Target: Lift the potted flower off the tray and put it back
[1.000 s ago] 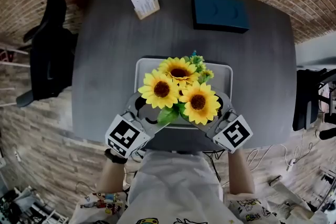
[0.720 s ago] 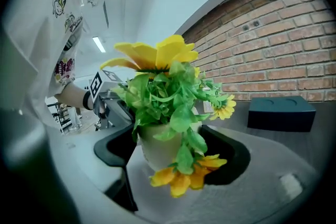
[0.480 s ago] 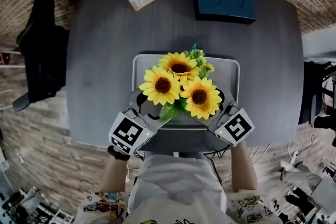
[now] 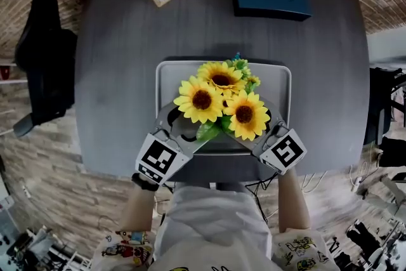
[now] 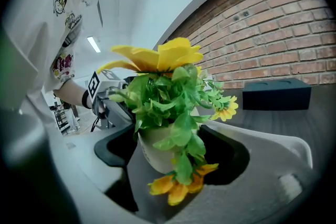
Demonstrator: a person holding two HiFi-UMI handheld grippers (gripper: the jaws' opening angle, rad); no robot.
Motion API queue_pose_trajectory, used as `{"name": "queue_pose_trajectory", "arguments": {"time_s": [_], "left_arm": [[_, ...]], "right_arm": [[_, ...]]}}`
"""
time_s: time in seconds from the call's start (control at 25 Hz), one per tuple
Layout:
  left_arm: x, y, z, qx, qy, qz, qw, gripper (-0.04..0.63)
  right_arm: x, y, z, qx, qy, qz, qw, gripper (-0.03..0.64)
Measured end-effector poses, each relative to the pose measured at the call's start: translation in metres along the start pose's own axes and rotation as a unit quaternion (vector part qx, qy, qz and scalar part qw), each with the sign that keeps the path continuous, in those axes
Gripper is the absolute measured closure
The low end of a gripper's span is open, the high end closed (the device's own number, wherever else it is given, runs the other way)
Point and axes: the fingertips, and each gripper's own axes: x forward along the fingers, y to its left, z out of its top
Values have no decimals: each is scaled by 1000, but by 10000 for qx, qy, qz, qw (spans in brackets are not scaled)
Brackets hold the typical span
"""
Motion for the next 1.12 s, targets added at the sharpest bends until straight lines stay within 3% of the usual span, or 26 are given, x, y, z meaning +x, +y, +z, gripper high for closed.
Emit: {"name": "queue_pose_trajectory", "arguments": {"time_s": [0.72, 1.12], "left_arm": [[7, 0, -11, -103, -9, 99, 9999, 199], [7, -1, -17, -207, 11, 250, 9995, 199]], "right_arm": [[1, -1, -4, -356, -26, 132, 9993, 245], [-4, -2, -16, -91, 131, 27, 9999, 250]]}}
